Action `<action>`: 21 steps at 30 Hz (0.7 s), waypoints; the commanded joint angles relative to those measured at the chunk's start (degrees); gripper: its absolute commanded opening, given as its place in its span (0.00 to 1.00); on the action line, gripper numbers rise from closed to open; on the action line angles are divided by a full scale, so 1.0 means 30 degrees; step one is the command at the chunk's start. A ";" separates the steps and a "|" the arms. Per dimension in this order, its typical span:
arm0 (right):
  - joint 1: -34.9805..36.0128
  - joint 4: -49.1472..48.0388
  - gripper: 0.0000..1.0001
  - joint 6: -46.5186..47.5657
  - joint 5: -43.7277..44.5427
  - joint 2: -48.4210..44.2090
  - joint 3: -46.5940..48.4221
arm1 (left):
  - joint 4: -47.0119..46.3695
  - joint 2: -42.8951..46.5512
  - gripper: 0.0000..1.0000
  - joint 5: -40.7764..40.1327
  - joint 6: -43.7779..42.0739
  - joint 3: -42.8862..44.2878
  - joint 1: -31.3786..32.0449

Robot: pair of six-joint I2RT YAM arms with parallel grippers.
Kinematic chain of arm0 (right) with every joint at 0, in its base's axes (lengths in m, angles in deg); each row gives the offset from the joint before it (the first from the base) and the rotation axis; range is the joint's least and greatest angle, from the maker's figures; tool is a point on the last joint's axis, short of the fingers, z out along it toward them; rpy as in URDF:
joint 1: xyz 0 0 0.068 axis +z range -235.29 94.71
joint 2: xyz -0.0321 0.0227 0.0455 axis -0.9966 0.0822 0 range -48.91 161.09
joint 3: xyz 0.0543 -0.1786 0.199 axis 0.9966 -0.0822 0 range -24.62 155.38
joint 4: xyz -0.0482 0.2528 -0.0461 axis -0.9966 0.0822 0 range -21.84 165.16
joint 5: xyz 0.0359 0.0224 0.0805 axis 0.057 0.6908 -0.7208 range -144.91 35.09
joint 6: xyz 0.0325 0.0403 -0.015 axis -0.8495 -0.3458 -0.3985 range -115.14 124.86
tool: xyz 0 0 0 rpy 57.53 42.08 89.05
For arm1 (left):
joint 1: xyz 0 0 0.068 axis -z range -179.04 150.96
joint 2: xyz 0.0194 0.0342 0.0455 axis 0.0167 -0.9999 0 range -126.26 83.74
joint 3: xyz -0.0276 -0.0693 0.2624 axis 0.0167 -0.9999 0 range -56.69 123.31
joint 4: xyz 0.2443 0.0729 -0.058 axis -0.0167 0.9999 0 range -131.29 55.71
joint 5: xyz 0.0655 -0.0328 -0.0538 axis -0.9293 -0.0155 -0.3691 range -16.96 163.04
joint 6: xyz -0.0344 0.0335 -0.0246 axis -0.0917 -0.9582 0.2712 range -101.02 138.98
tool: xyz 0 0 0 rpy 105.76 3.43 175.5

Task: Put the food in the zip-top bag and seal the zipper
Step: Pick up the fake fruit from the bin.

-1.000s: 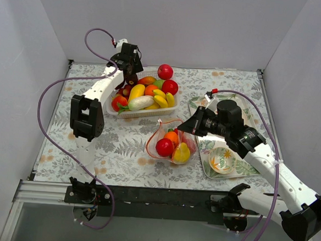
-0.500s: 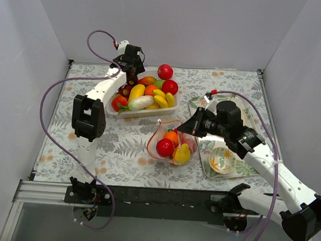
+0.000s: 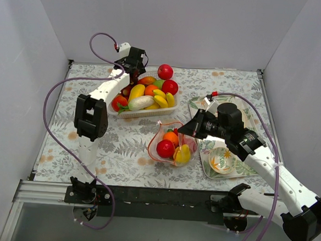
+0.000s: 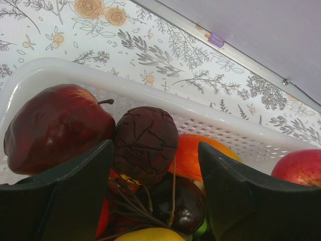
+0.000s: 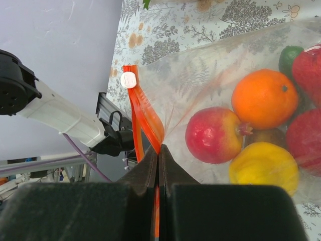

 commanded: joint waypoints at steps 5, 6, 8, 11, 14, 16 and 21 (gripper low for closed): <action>0.0104 -0.0911 0.01 -0.0037 -0.0294 -0.0439 0.0007 | 0.0249 -0.0340 0.69 -0.0842 0.0470 0.0035 0.0090; 0.0075 -0.0911 0.01 -0.0037 -0.0294 -0.0468 -0.0022 | 0.0278 -0.0398 0.69 -0.0872 0.0500 0.0063 0.0090; 0.0104 -0.0911 0.01 -0.0037 -0.0294 -0.0468 -0.0081 | 0.0278 -0.0515 0.69 -0.0843 0.0530 0.0063 0.0090; 0.0104 -0.0911 0.01 -0.0037 -0.0294 -0.0497 -0.0139 | 0.0278 -0.0662 0.69 -0.0814 0.0559 0.0151 0.0090; 0.0075 -0.0911 0.01 -0.0037 -0.0265 -0.0468 -0.0169 | 0.0308 -0.0837 0.69 -0.0842 0.0617 0.0152 0.0090; 0.0104 -0.0882 0.01 -0.0008 -0.0294 -0.0497 -0.0198 | 0.0278 -0.0896 0.69 -0.0872 0.0735 0.0123 0.0090; 0.0075 -0.0940 0.01 -0.0037 -0.0294 -0.0439 -0.0256 | 0.0278 -0.1072 0.70 -0.0755 0.0940 0.0151 0.0090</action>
